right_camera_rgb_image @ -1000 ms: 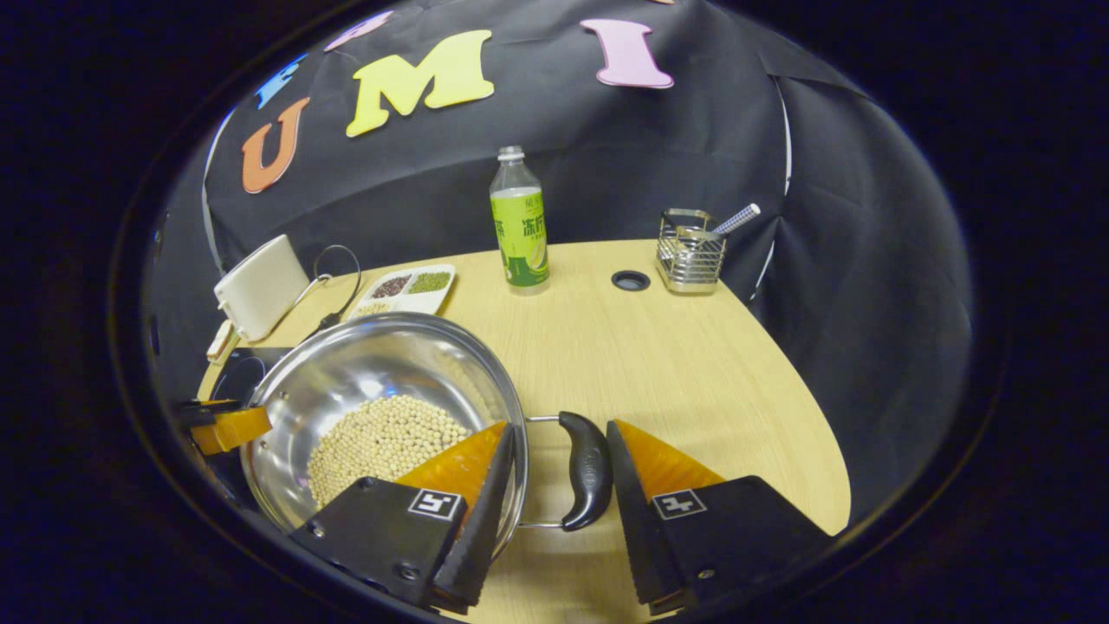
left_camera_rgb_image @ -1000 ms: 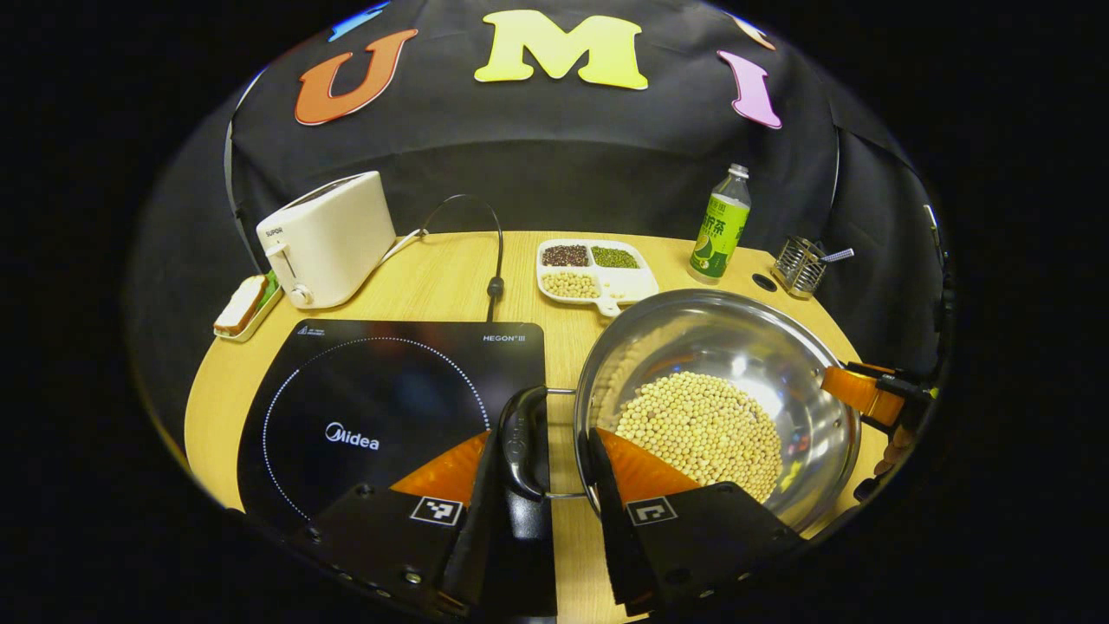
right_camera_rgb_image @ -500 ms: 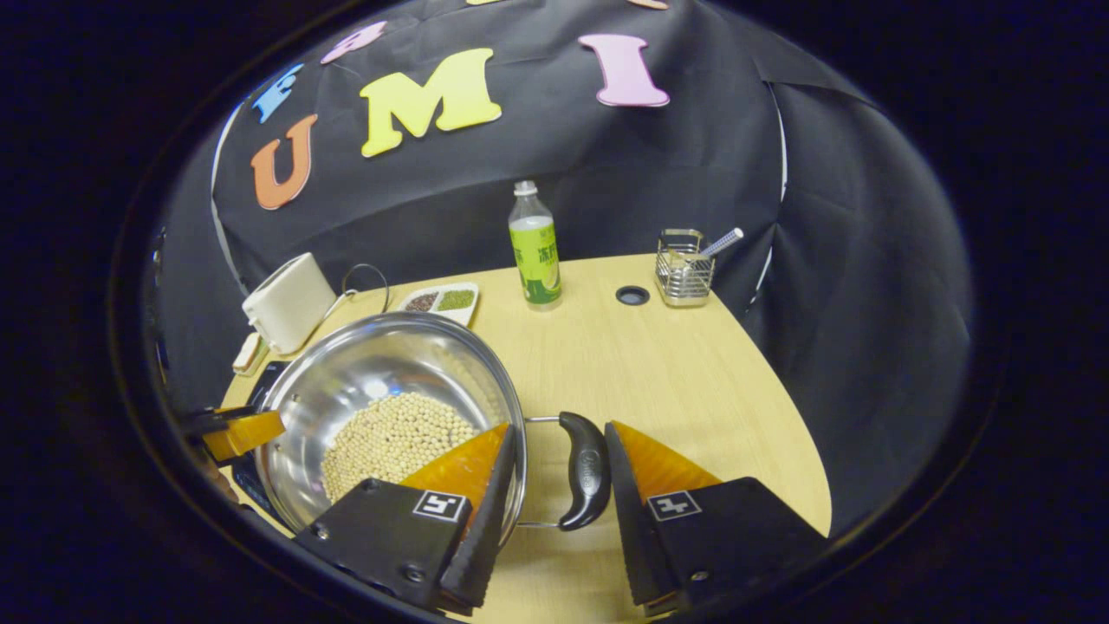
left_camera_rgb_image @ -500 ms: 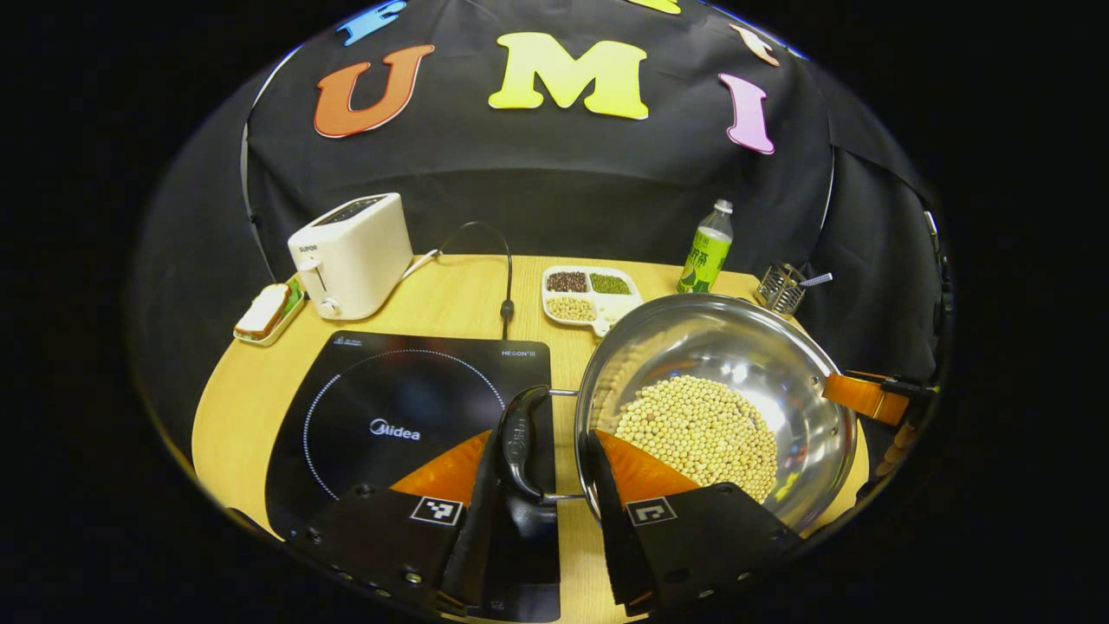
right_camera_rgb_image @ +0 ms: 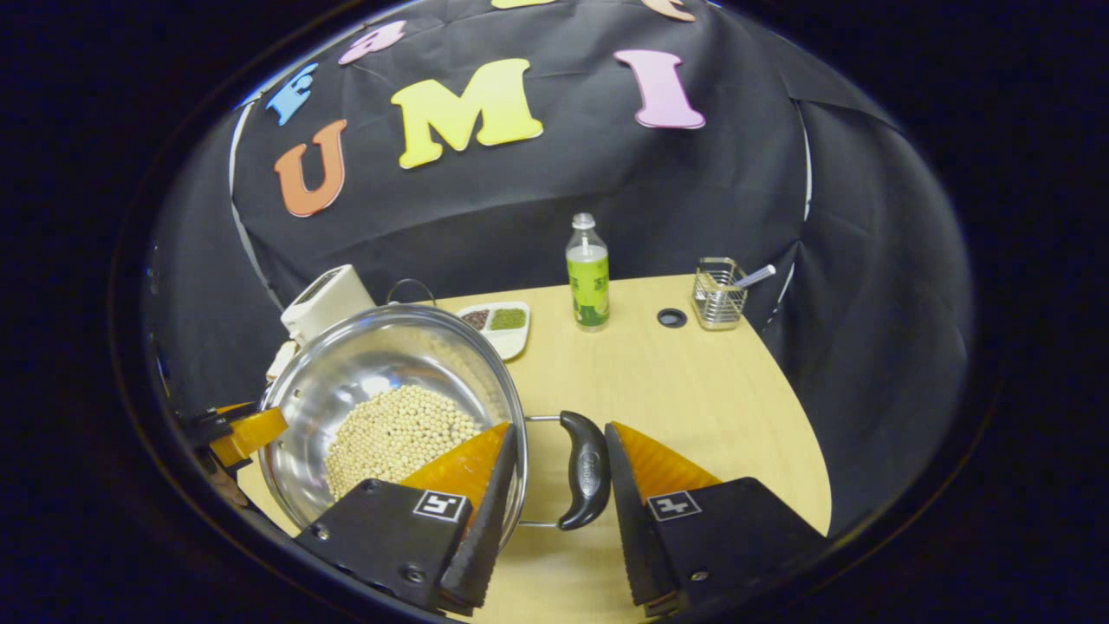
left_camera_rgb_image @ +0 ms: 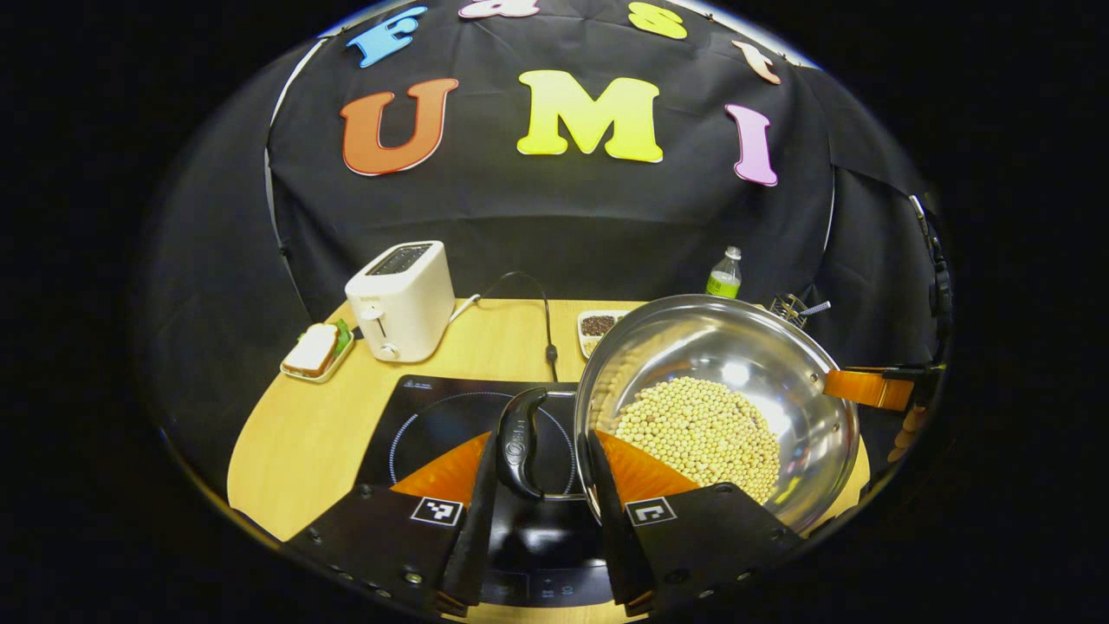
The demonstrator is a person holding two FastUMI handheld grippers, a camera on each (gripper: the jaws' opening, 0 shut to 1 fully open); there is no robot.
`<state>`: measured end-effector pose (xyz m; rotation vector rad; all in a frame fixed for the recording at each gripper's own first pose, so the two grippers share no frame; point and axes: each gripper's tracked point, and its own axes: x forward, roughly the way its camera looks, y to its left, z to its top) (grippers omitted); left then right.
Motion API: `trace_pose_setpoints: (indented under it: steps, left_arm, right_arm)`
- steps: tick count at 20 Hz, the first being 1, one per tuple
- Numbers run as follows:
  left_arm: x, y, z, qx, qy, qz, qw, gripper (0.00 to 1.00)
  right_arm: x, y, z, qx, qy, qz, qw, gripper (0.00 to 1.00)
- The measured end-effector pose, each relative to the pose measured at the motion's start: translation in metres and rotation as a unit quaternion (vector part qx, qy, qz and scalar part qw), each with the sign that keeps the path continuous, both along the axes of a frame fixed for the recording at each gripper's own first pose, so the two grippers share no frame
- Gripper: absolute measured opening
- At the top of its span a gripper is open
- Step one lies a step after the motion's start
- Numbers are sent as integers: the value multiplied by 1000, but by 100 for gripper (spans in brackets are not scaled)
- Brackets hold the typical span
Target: First push the handle of the pot to place it horizontally, then grasp the pot with both hands and set it on the induction cooktop.
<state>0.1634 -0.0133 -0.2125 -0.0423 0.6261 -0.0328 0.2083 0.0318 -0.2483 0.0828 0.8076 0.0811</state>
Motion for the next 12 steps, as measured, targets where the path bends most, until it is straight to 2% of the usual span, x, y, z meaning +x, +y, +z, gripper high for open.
trace_pose_setpoints:
  steps: [6, 12]
  left_arm:
    - [2, 51, 18, -3, -10, 28, 1000, 54]
    - [10, 105, 18, -4, -6, 57, 998, 54]
  right_arm:
    - [17, 57, 22, 13, -3, 29, 999, 62]
    - [38, 121, 19, 11, -2, 59, 998, 60]
